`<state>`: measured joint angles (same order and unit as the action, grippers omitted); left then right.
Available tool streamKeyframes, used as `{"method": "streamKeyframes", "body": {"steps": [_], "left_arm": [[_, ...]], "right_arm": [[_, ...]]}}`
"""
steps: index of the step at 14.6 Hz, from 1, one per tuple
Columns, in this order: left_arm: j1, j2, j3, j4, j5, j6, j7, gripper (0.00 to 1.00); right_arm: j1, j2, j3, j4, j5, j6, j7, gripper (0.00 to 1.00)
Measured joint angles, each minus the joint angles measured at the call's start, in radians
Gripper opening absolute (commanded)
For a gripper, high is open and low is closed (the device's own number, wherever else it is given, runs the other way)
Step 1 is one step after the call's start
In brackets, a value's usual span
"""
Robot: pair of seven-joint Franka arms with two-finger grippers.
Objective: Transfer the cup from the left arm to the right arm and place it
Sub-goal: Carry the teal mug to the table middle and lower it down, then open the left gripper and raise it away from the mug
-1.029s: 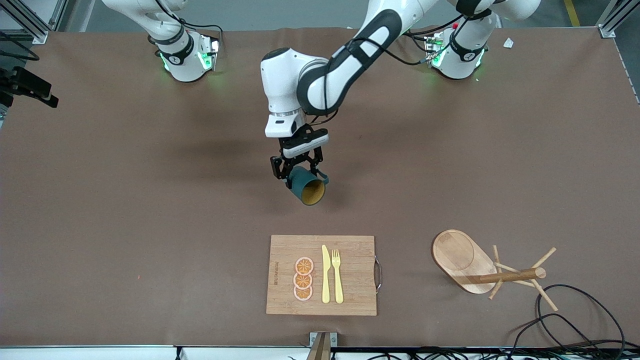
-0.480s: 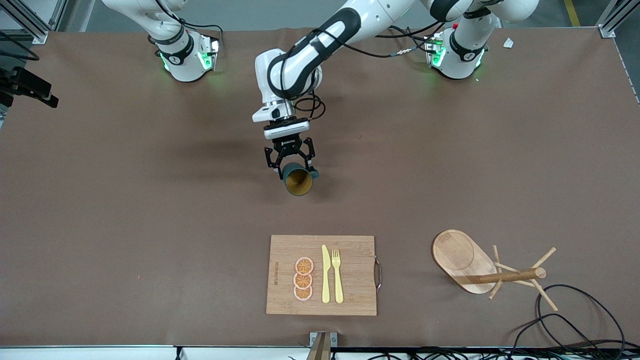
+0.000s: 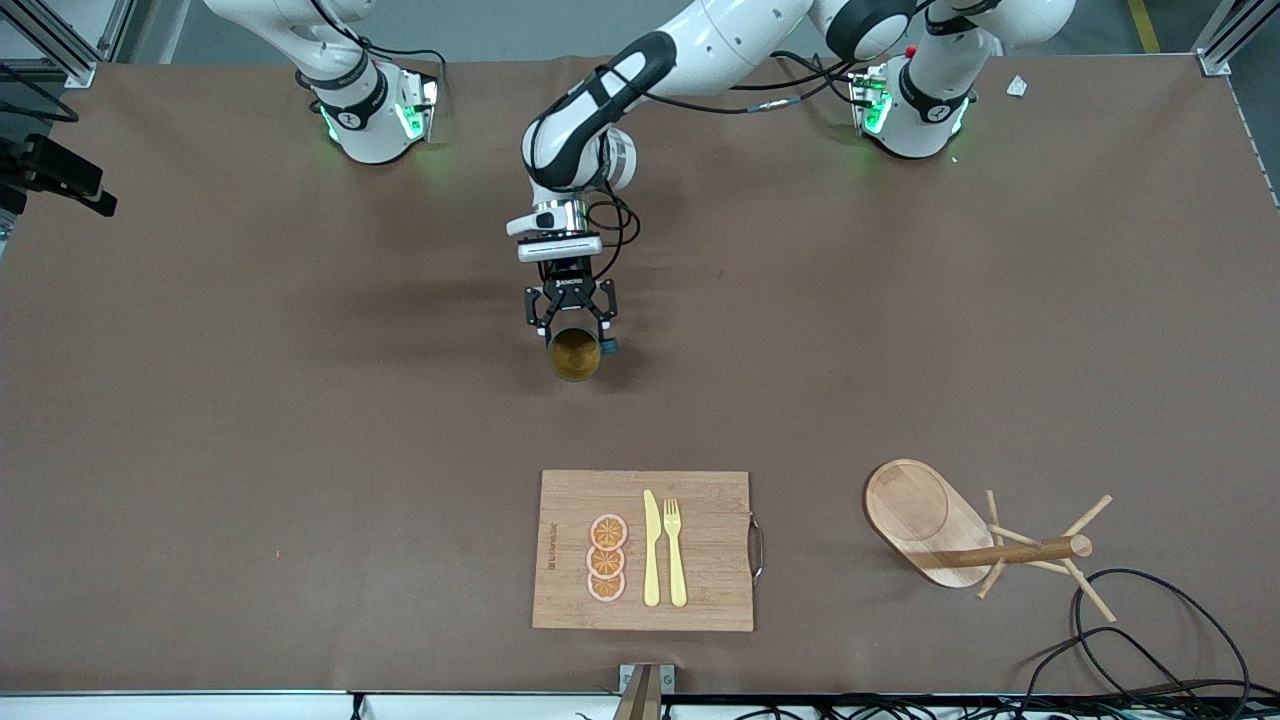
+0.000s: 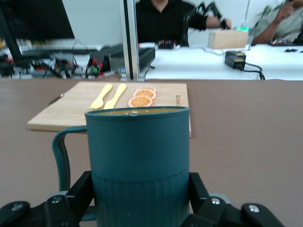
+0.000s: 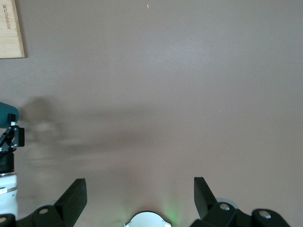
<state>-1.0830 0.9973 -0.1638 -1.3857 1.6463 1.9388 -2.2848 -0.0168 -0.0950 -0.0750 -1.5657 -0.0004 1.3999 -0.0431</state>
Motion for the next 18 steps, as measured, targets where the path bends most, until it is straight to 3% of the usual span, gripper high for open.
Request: {"method": "streamKeyframes", "body": {"steps": [7,8,9,15,18], "left_arm": [[-0.042,0.121,0.000,0.000,0.233,-0.140,-0.224,0.83],[-0.044,0.131,0.000,0.000,0.248,-0.155,-0.240,0.87],[-0.045,0.140,0.000,0.001,0.260,-0.166,-0.249,0.96],[-0.067,0.145,-0.006,-0.004,0.261,-0.196,-0.280,1.00],[-0.103,0.147,-0.034,-0.013,0.169,-0.248,-0.298,1.00]], "right_arm": [[0.000,0.010,0.000,0.000,0.000,0.002,0.000,1.00],[0.000,0.011,0.000,0.000,0.000,0.003,-0.001,1.00],[0.000,0.012,0.000,0.000,0.000,0.003,-0.001,1.00],[0.000,0.019,-0.001,0.000,0.000,0.005,-0.001,1.00],[-0.001,0.040,-0.001,0.000,0.000,0.009,-0.001,1.00]]}}
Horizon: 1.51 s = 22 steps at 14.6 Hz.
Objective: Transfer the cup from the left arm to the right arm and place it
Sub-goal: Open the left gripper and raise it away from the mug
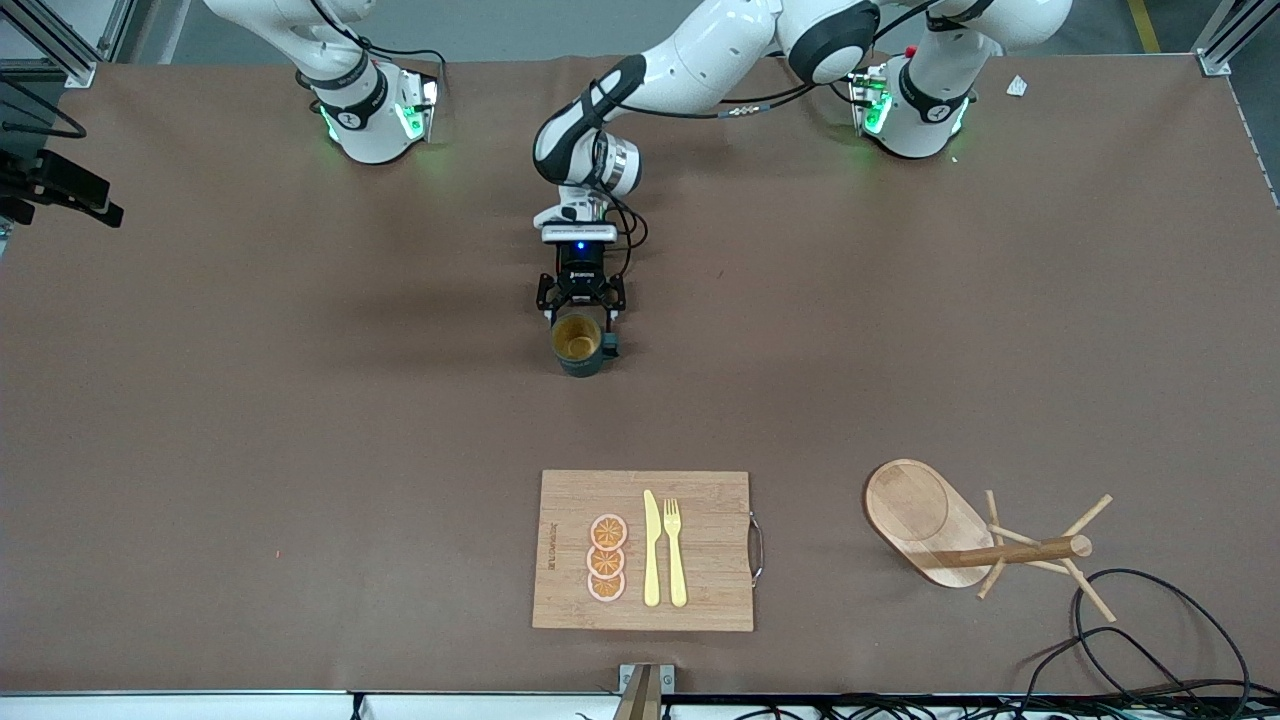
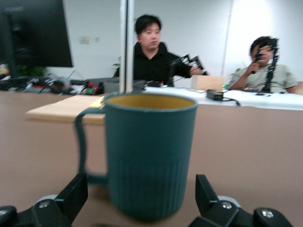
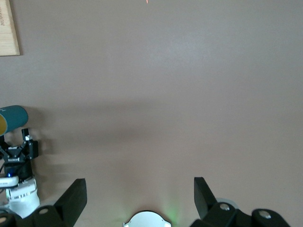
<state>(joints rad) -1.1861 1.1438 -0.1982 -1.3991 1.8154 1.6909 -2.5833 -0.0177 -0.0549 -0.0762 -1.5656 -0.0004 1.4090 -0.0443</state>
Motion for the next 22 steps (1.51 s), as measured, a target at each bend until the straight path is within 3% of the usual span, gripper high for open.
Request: {"method": "streamKeyframes", "body": {"steps": [5,12,18,22], "left_arm": [[-0.078,-0.021,-0.044,0.009,-0.192,-0.073,-0.002,1.00],[-0.087,-0.095,-0.119,0.022,-0.367,-0.120,0.033,1.00],[-0.074,-0.270,-0.123,0.040,-0.610,-0.124,0.123,1.00],[-0.009,-0.429,-0.121,0.033,-0.802,-0.130,0.172,0.99]], "right_arm": [[-0.040,0.090,-0.001,0.000,0.000,0.099,-0.002,1.00],[-0.055,0.198,-0.001,0.003,0.000,0.138,0.014,1.00],[-0.024,0.203,0.013,-0.033,0.052,0.182,0.263,1.00],[0.025,0.236,0.016,-0.083,0.092,0.230,0.399,1.00]]}}
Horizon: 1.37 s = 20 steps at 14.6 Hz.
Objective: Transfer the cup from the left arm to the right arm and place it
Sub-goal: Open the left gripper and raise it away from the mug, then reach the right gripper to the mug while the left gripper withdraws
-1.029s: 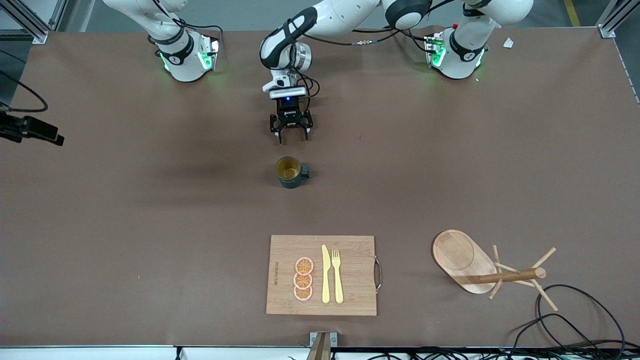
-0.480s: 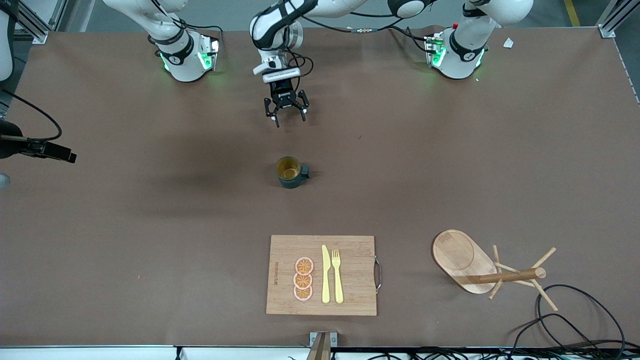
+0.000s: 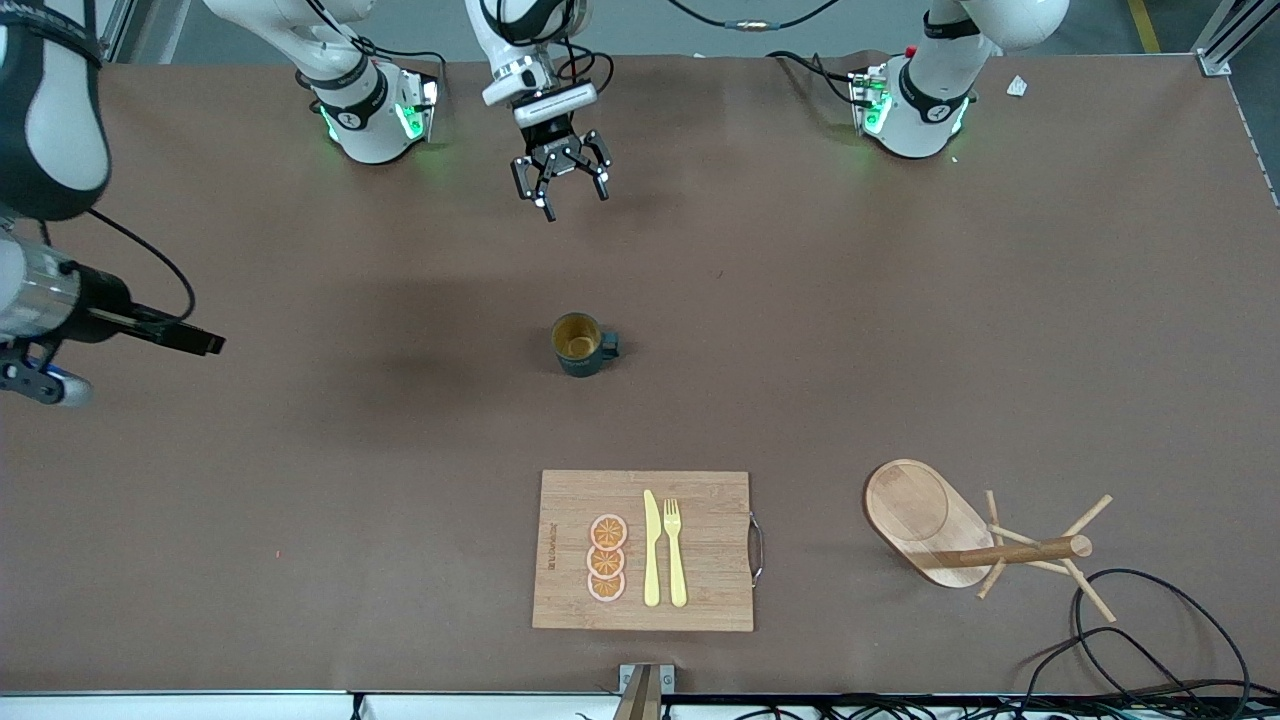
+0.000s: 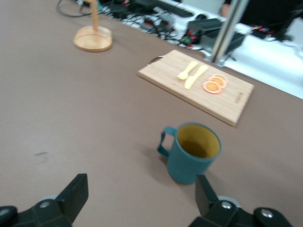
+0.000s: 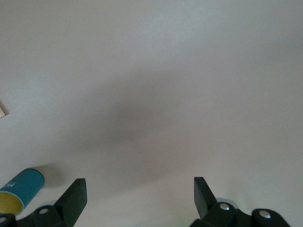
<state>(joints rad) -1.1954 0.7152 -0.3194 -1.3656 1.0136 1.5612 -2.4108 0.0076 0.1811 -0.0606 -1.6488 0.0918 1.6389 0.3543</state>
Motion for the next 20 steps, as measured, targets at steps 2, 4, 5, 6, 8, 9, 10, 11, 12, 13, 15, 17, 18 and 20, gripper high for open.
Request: {"method": "streamKeyframes", "body": {"steps": [2,4,5,6,8,9,10,11,12,13,15,17,18,20], "left_arm": [[0.060,-0.101,0.000,-0.028,-0.114,-0.002,0.093,0.99],[0.129,-0.205,0.000,-0.067,-0.221,-0.003,0.189,0.99],[0.166,-0.255,0.000,-0.087,-0.267,-0.003,0.240,0.99],[0.204,-0.302,0.000,-0.104,-0.309,-0.003,0.293,0.99],[0.282,-0.371,0.001,-0.126,-0.380,-0.003,0.402,0.99],[0.323,-0.393,0.001,-0.131,-0.409,-0.003,0.460,0.99],[0.365,-0.409,0.001,-0.133,-0.435,-0.003,0.519,0.99],[0.406,-0.419,0.001,-0.133,-0.459,-0.002,0.576,0.99],[0.447,-0.428,0.001,-0.134,-0.486,0.002,0.623,0.99],[0.486,-0.437,0.002,-0.134,-0.514,0.012,0.659,0.99],[0.566,-0.461,0.002,-0.134,-0.582,0.031,0.748,0.99],[0.661,-0.494,0.002,-0.133,-0.637,0.037,0.878,0.99],[0.707,-0.509,0.002,-0.134,-0.658,0.038,0.944,0.99],[0.788,-0.529,0.002,-0.134,-0.693,0.038,1.057,1.00]], "right_arm": [[0.030,0.031,0.001,-0.003,0.003,0.009,0.085,1.00],[0.067,0.052,0.001,-0.003,0.004,0.014,0.193,1.00],[0.087,0.057,0.002,-0.003,0.004,0.016,0.252,1.00],[0.110,0.061,0.003,-0.003,0.005,0.017,0.315,1.00],[0.161,0.063,0.004,-0.008,0.006,0.027,0.444,1.00],[0.190,0.063,0.005,-0.016,0.008,0.040,0.521,1.00],[0.223,0.063,0.006,-0.027,0.018,0.056,0.610,1.00],[0.253,0.064,0.007,-0.039,0.043,0.078,0.698,1.00],[0.279,0.064,0.008,-0.053,0.074,0.103,0.777,1.00],[0.297,0.064,0.008,-0.065,0.101,0.125,0.840,1.00],[0.331,0.065,0.008,-0.088,0.128,0.168,0.948,1.00],[0.387,0.065,0.009,-0.125,0.136,0.234,1.072,1.00],[0.430,0.066,0.009,-0.151,0.138,0.282,1.145,1.00],[0.521,0.070,0.010,-0.204,0.139,0.378,1.299,1.00]]}}
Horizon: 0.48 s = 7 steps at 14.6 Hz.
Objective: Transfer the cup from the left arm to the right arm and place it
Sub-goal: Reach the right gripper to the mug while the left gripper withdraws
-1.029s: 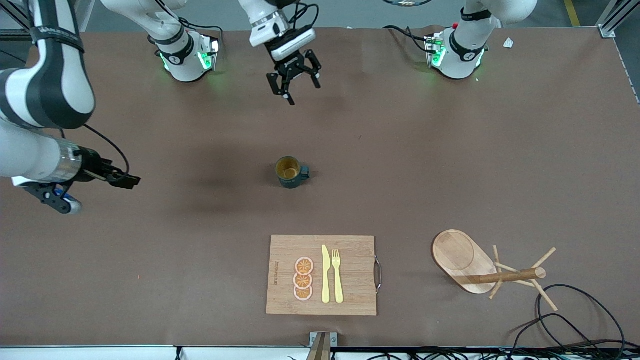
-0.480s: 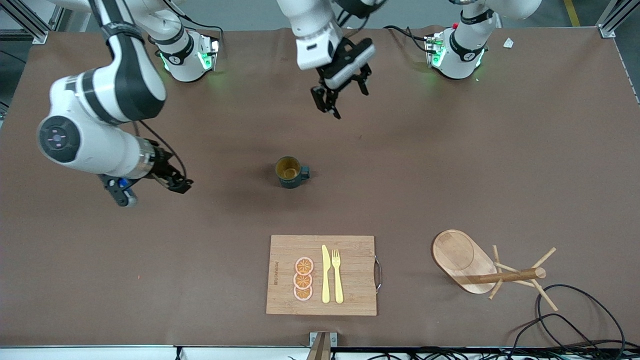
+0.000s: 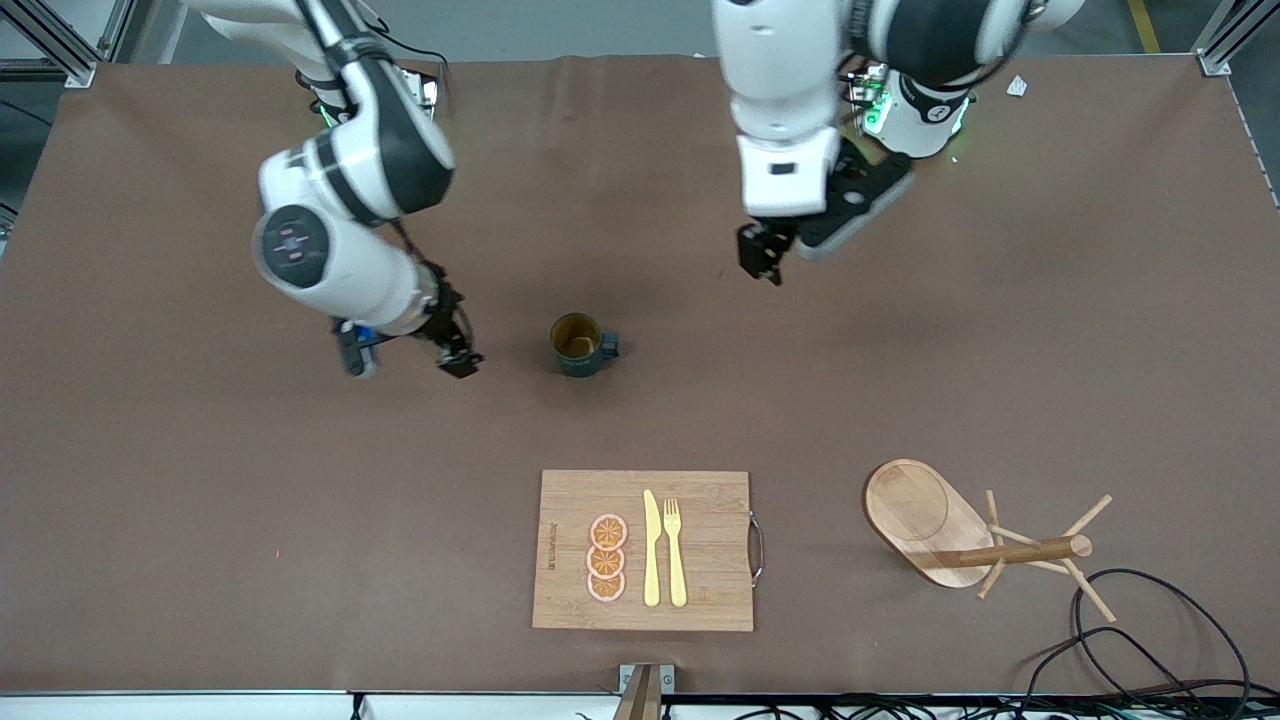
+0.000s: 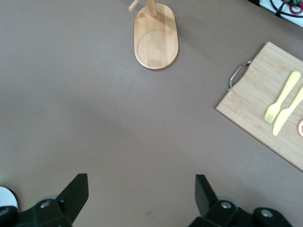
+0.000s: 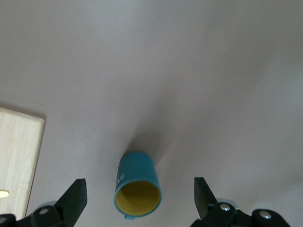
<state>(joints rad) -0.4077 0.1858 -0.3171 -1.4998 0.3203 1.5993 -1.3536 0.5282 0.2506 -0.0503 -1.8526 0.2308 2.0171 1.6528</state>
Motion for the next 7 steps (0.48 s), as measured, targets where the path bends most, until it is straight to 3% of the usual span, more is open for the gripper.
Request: {"method": "streamKeyframes", "body": {"steps": [4,7], "left_arm": [[0.147,-0.012,0.001,0.005,-0.063,0.011,0.221,1.00],[0.252,-0.016,0.001,0.019,-0.112,0.015,0.369,1.00]], "right_arm": [[0.111,0.050,0.000,-0.033,0.000,0.113,0.245,1.00],[0.136,0.091,-0.001,-0.033,0.000,0.138,0.304,1.00]]}}
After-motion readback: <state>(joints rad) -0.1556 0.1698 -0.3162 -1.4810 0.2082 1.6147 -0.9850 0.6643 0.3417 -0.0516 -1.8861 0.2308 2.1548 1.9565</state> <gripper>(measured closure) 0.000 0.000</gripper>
